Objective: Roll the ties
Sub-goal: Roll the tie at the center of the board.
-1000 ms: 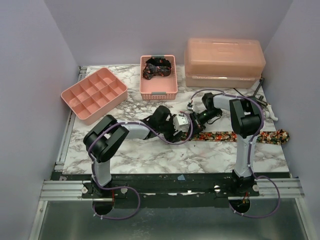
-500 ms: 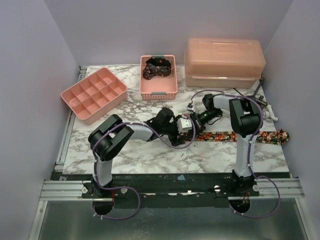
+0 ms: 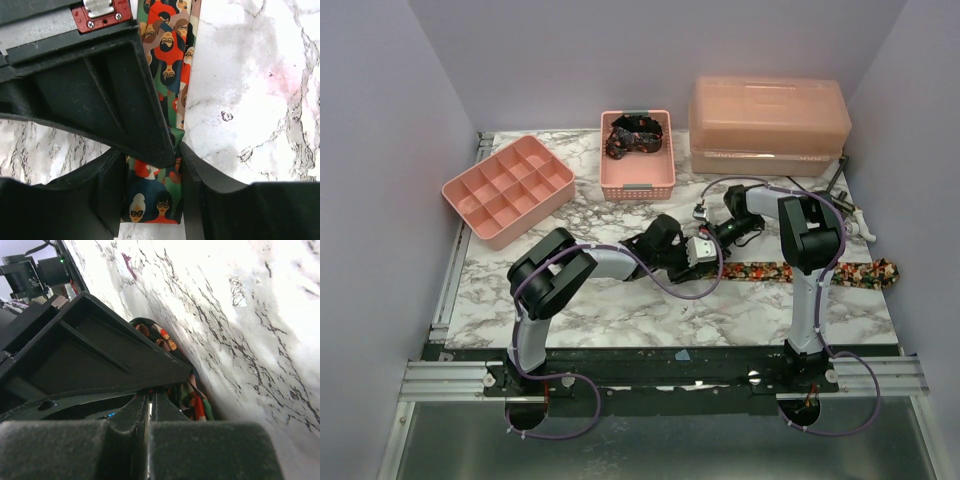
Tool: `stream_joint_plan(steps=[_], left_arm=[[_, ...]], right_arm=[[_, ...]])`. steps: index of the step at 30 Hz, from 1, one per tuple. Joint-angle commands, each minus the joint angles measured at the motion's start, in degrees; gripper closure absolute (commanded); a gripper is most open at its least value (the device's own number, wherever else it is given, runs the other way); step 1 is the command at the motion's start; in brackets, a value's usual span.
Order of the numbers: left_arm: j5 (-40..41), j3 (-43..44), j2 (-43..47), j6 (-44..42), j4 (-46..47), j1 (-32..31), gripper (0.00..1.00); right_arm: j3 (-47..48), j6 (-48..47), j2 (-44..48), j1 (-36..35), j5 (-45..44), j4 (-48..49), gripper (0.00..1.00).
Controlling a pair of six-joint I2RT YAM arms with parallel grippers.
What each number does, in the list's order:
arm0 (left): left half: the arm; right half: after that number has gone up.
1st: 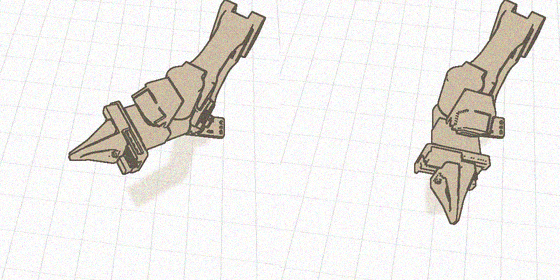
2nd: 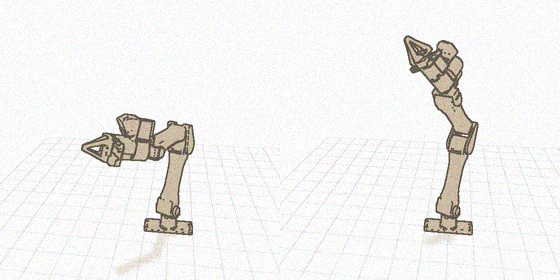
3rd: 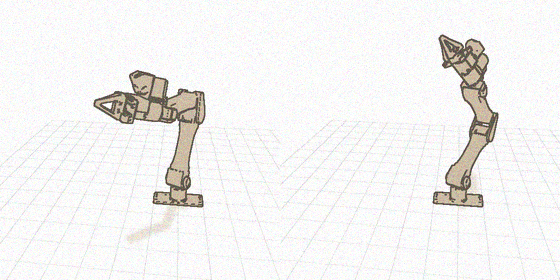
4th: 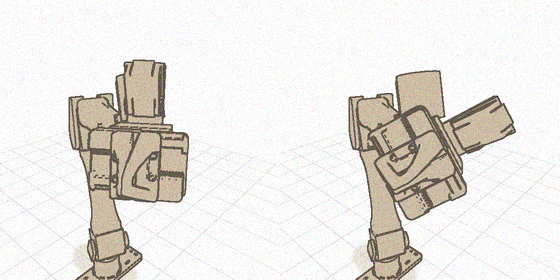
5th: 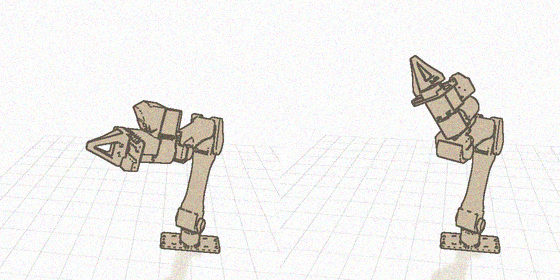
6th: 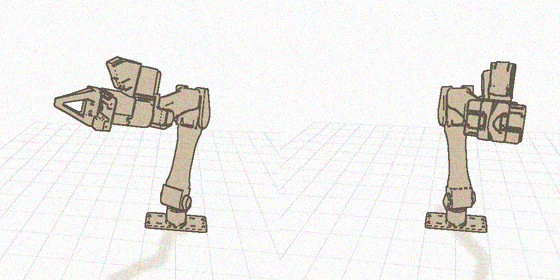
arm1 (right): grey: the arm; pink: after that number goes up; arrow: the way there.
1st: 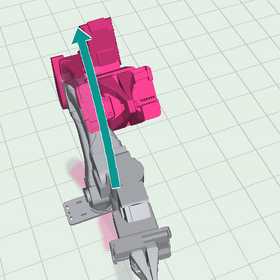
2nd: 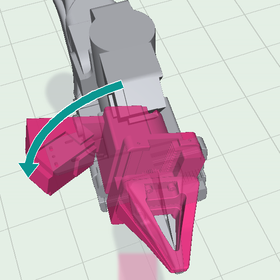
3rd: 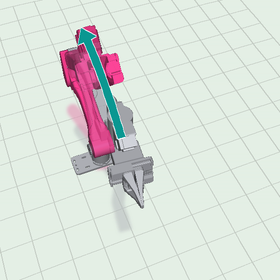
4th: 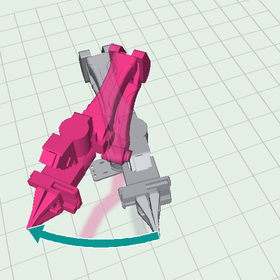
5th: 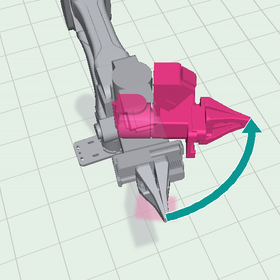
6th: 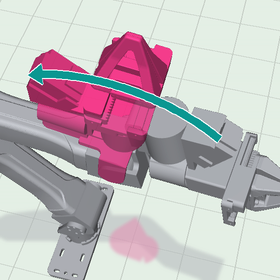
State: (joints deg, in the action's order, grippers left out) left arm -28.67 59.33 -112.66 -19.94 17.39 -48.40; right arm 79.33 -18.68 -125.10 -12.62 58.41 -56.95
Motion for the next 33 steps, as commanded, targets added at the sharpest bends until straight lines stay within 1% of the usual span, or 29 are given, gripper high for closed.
stream_joint_plan(steps=[1, 3, 4, 7, 11, 17, 22, 25, 26, 29, 31, 33], left_arm=[[4.43, -3.45, -0.40, -4.85, -7.33, 0.04, 0.67], [4.97, -3.78, -0.22, -5.02, -8.72, 0.22, 0.72], [5.18, -3.63, -0.19, -5.01, -9.82, 0.24, 0.73], [5.86, -3.44, -0.03, -5.67, -11.40, 0.21, 0.72], [6.41, -3.35, 0.12, -7.32, -13.05, 0.33, 0.68], [7.02, -2.67, -0.23, -8.46, -14.49, 0.76, 0.69], [6.63, -2.65, -0.19, -8.53, -15.19, 1.01, 0.69], [6.40, -2.99, -0.06, -8.41, -15.22, 1.07, 0.68], [6.09, -3.08, 0.06, -8.16, -15.06, 1.18, 0.65], [4.57, -4.05, 1.11, -7.30, -13.46, 1.65, 0.51], [2.75, -5.75, 2.38, -6.18, -10.67, 2.19, 0.43], [0.05, -7.66, 4.12, -4.68, -7.31, 3.03, 0.37]], right_arm=[[1.89, -2.43, 0.26, 0.57, 1.33, -3.77, 0.99], [1.91, -3.08, 0.45, 1.09, 0.98, -5.13, 0.99], [1.99, -3.58, 0.37, 1.46, 0.79, -5.77, 0.99], [2.11, -4.69, 0.38, 2.68, -0.65, -7.42, 0.99], [1.87, -4.95, 0.72, 3.70, -3.10, -7.76, 0.99], [1.04, -3.92, 0.37, 4.19, -6.10, -6.10, 0.99], [0.04, -1.60, 0.50, 4.74, -10.27, -3.15, 0.99], [0.28, 0.17, -0.11, 5.11, -12.18, -1.64, 0.99], [0.38, 0.52, -0.52, 5.15, -12.71, -1.23, 0.99], [-0.23, 2.47, -1.83, 5.13, -14.73, 0.45, 0.99], [-1.12, 3.54, -2.76, 5.07, -15.46, 1.80, 0.99], [-1.46, 3.97, -4.01, 5.06, -16.24, 2.30, 0.99]])
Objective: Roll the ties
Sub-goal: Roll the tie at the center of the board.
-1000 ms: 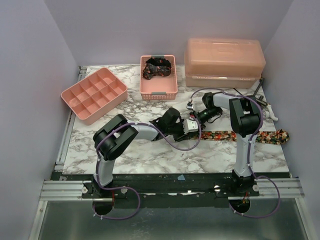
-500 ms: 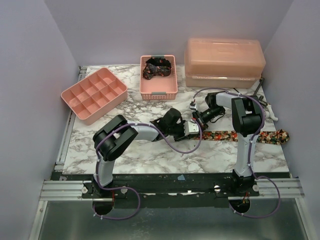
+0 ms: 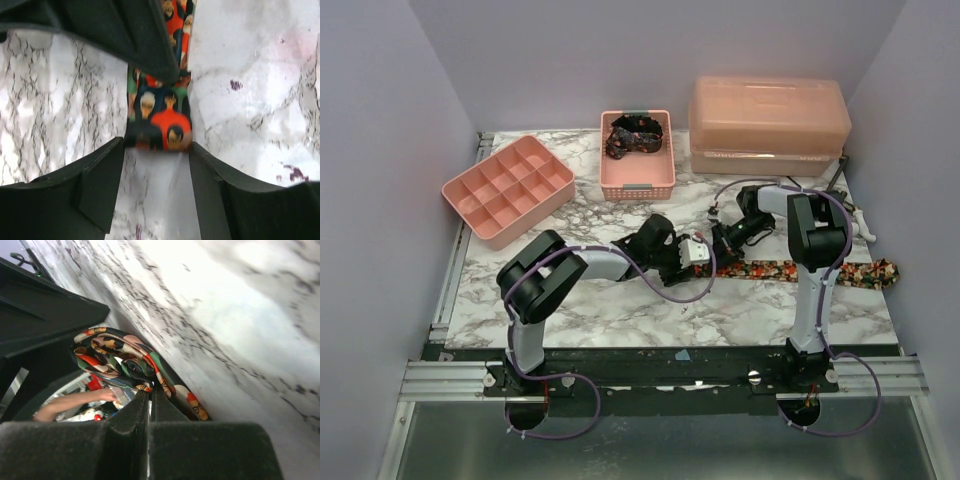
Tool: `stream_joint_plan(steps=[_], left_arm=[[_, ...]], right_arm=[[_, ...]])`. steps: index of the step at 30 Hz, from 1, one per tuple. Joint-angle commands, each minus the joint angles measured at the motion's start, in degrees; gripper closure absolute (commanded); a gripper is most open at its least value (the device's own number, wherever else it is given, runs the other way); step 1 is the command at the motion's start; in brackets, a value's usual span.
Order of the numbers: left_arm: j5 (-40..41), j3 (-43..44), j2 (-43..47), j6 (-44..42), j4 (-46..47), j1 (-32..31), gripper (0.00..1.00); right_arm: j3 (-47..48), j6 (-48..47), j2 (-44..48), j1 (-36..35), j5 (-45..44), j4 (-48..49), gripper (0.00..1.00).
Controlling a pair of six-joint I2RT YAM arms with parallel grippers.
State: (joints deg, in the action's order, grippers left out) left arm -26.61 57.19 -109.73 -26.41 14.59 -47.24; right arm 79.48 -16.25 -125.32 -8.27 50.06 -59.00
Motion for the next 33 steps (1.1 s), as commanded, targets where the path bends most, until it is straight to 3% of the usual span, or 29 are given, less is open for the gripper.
stream_joint_plan(steps=[1, 7, 13, 18, 33], left_arm=[[-3.55, -6.47, 1.87, 2.67, -2.54, 2.36, 0.35], [-9.06, -10.89, 4.34, 6.29, 8.90, 3.64, 0.28], [-10.46, -8.94, 0.70, 8.17, 15.69, 3.49, 0.28], [-8.91, -5.71, -2.84, 7.17, 16.87, 3.39, 0.38], [-12.46, -2.29, -1.50, 0.91, 14.16, 0.81, 0.54]], right_arm=[[-1.76, 1.53, -4.19, 0.72, -8.23, 4.57, 0.99], [-2.32, 0.47, -5.80, 0.72, -11.34, 5.40, 0.99], [-1.99, 0.07, -7.35, 0.71, -12.22, 5.35, 0.99], [-1.14, -1.29, -8.31, 0.71, -13.66, 4.34, 0.99], [2.29, -2.39, -9.33, -2.60, -11.68, 2.30, 0.99]])
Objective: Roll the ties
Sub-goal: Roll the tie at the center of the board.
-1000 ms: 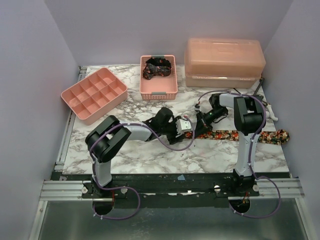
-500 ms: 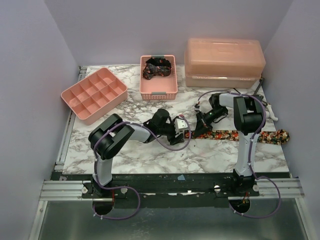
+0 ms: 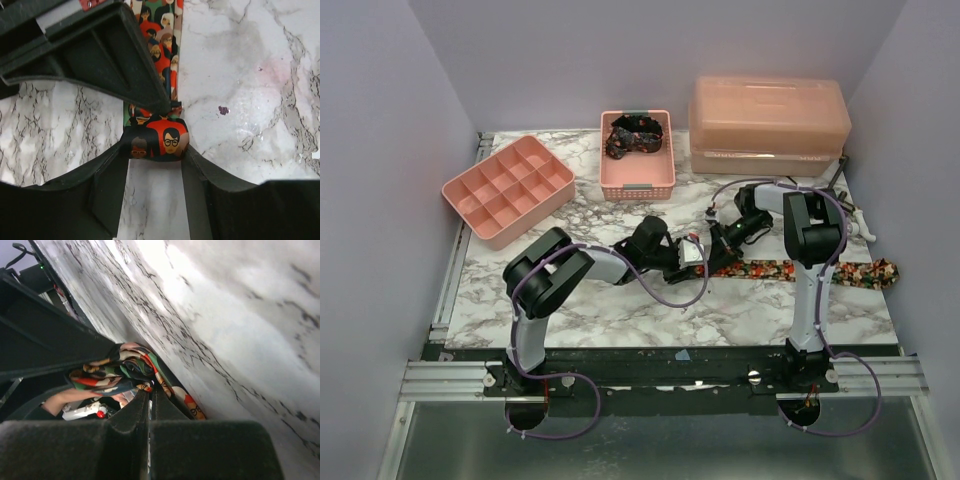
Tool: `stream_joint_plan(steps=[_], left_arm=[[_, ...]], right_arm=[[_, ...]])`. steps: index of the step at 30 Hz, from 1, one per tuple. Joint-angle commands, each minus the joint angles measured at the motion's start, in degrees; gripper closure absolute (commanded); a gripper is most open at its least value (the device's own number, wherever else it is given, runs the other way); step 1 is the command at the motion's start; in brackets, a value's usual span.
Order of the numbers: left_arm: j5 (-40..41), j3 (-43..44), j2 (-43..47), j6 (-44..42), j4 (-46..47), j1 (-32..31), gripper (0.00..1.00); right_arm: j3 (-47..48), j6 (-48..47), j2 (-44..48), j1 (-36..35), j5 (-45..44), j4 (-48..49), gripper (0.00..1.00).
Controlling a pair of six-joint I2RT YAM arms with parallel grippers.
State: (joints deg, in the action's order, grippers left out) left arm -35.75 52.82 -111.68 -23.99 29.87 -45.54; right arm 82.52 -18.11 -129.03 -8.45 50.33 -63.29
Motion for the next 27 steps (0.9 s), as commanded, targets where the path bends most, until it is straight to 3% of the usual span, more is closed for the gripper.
stream_joint_plan(steps=[1, 8, 14, 20, 27], left_arm=[[-3.37, 2.25, 0.69, -1.29, -1.28, -1.04, 0.54], [-3.32, 3.45, 1.23, 0.05, -4.48, -2.01, 0.54], [2.40, 5.15, -3.18, -0.74, -10.50, -2.03, 0.55], [7.58, 5.52, -4.69, -2.23, -17.02, -1.97, 0.64], [9.45, 6.45, -4.10, -3.06, -25.75, -1.97, 0.74]], right_arm=[[-0.53, -0.53, -5.61, -2.89, -11.48, 6.45, 0.99], [0.49, -1.20, -5.48, -6.24, -6.63, 5.48, 0.99], [-0.02, -2.37, -4.96, -6.74, -4.45, 5.73, 0.99], [-1.18, -4.93, -2.55, -6.60, -3.46, 4.57, 0.99], [1.96, -8.15, 0.52, -2.78, -2.53, -2.38, 0.75]])
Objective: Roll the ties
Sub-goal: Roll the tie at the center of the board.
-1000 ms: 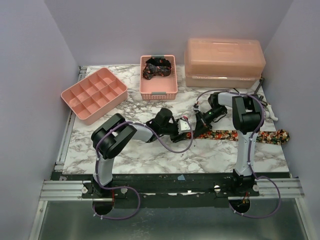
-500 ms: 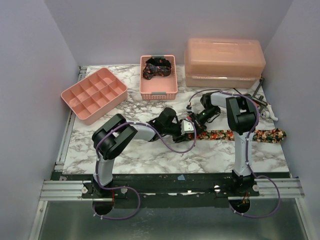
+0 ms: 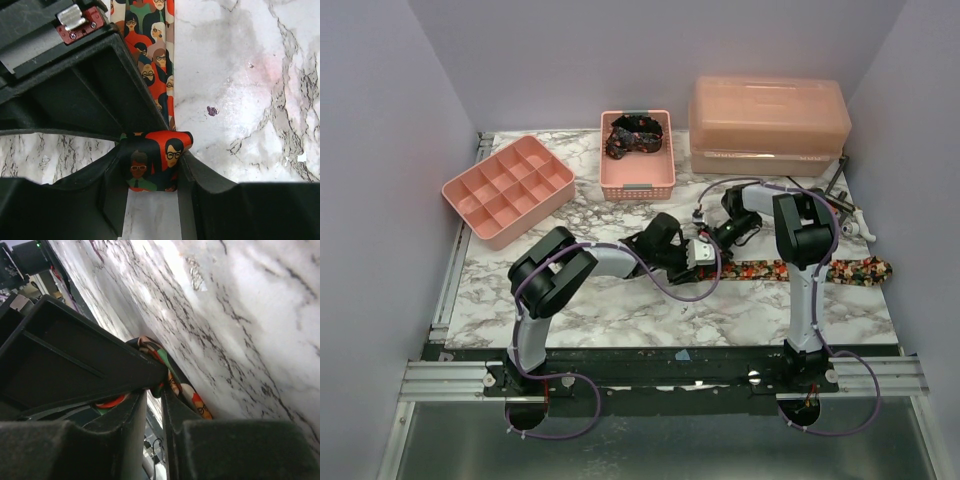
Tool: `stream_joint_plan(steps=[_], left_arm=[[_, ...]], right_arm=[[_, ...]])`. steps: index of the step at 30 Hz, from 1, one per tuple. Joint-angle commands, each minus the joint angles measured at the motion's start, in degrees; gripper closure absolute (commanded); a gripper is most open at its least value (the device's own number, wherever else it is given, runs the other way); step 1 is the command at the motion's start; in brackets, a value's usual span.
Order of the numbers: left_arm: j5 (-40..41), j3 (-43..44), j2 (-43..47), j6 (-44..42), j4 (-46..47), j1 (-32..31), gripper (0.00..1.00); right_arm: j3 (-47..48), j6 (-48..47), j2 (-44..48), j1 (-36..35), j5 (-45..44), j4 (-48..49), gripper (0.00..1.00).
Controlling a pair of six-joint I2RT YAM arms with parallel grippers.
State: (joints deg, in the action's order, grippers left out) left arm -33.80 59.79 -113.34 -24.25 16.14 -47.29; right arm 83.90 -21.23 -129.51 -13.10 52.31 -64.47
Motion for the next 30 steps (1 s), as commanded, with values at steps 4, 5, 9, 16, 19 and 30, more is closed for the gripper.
stream_joint_plan(steps=[4, 5, 9, 16, 19, 30], left_arm=[[7.45, -0.64, -1.89, -4.27, -15.78, -0.20, 0.75], [7.47, -0.52, -1.76, -4.16, -16.04, -0.17, 0.75], [7.83, 0.68, -2.27, -3.14, -18.87, -0.17, 0.74], [7.29, 3.52, -3.37, -2.01, -21.23, -0.19, 0.72], [7.04, 4.34, -3.73, -1.50, -21.78, -0.18, 0.72], [6.87, 4.49, -3.66, -0.89, -22.04, -0.17, 0.71]], right_arm=[[0.58, -8.05, 3.50, 5.17, -3.52, -5.56, 0.64], [0.42, -8.48, 4.38, 5.59, -2.90, -6.26, 0.62], [-1.03, -6.47, 7.39, 5.71, 2.34, -5.94, 0.54], [0.03, -3.34, 6.70, 3.78, 9.21, -4.36, 0.45], [-0.27, -2.44, 6.14, 2.03, 7.89, -2.53, 0.48], [-2.23, 4.41, 4.65, 0.88, -2.69, 6.28, 0.96]])
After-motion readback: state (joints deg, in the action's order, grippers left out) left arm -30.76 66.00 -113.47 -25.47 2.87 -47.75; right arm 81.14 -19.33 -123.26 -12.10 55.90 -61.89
